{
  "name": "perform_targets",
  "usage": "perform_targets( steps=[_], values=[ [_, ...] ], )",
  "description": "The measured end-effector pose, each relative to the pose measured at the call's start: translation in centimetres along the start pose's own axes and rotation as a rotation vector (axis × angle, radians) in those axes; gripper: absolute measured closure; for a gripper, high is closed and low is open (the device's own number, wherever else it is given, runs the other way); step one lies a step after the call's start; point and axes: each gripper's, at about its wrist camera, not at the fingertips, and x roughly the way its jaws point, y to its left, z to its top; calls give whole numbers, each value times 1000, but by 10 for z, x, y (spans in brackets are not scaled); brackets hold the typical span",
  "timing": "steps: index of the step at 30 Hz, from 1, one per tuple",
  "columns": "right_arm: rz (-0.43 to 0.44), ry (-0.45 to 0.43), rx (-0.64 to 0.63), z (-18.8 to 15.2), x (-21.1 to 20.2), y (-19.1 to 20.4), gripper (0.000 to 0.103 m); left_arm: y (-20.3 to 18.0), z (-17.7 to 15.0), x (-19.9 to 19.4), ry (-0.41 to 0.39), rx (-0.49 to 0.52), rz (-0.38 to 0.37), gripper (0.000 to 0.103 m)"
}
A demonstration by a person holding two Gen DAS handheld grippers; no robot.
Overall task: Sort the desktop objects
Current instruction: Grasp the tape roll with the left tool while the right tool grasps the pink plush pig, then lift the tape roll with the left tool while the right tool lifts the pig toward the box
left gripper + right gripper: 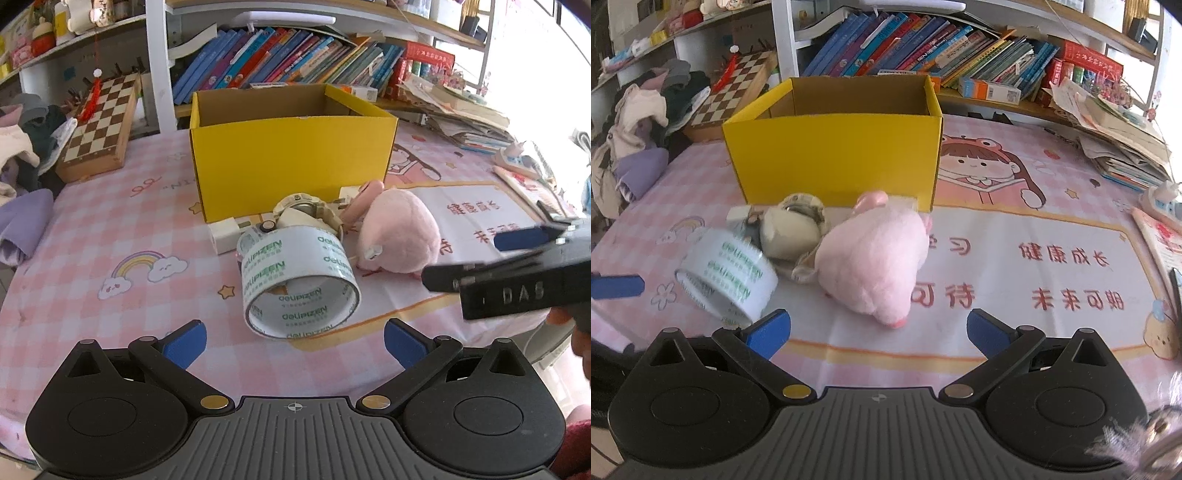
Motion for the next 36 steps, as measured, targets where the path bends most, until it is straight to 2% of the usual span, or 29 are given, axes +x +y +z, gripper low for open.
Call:
perform_targets(
  steps=[7, 16, 25, 26, 27, 28, 29, 33, 36],
  values=[
    [29, 16, -46, 21, 23, 0, 1, -3, 12, 18, 5, 21, 25, 0],
    [50, 68, -28, 39, 55, -6, 0, -10, 20, 42, 28, 56, 55, 0],
    [63, 112, 18, 44, 76, -13, 2, -4, 21, 54, 59, 26, 35, 4],
    [66, 115, 23, 44, 77, -14, 3, -3, 21, 55, 64, 20, 27, 5],
    [73, 116, 26, 44, 77, -15, 9, -2, 21, 56, 68, 15, 20, 8],
    [81, 116, 28, 44, 77, -15, 19, -2, 20, 57, 73, 11, 11, 13],
    [88, 115, 27, 44, 76, -15, 24, -1, 20, 57, 78, 6, 1, 15],
    [85, 106, 7, 43, 69, -12, 33, 4, 19, 56, 75, -15, -16, 15],
    [69, 108, 12, 41, 61, -15, 35, 9, 20, 49, 54, -31, -31, 15]
  ],
)
